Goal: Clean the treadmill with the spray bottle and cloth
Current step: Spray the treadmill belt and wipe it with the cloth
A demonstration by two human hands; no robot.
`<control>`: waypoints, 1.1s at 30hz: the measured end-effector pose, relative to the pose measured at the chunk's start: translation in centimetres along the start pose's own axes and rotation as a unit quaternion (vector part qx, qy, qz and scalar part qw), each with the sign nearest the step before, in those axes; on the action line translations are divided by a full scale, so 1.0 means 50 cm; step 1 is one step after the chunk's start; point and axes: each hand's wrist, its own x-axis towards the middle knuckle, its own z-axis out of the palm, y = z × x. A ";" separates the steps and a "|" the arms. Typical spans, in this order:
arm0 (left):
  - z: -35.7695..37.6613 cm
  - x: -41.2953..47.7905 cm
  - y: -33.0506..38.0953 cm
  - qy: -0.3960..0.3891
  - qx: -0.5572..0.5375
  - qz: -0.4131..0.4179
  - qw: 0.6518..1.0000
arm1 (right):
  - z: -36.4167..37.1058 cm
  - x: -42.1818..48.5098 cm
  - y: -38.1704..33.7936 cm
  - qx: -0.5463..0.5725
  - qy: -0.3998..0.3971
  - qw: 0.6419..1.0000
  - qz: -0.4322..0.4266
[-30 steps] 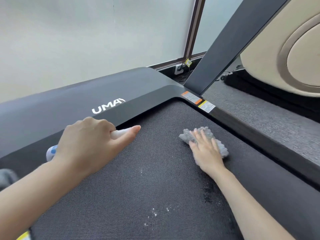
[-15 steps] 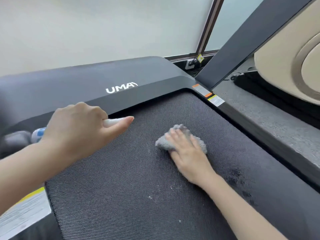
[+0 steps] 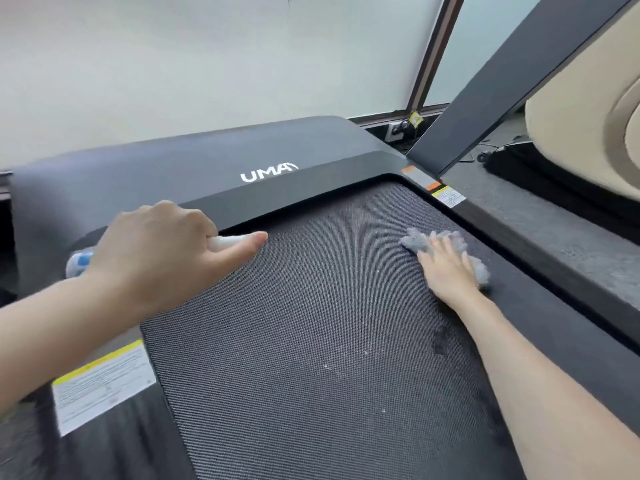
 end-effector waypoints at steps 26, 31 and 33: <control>0.045 -0.004 -0.004 0.046 -0.026 0.082 0.995 | 0.034 -0.159 -0.044 -0.068 -0.004 0.974 -0.214; 0.057 0.002 0.044 0.033 -0.003 0.080 0.996 | -0.013 -0.068 0.215 -0.074 0.001 0.997 0.017; 0.061 0.003 0.080 0.011 -0.014 0.073 0.997 | -0.027 -0.076 0.305 -0.072 0.011 0.992 0.105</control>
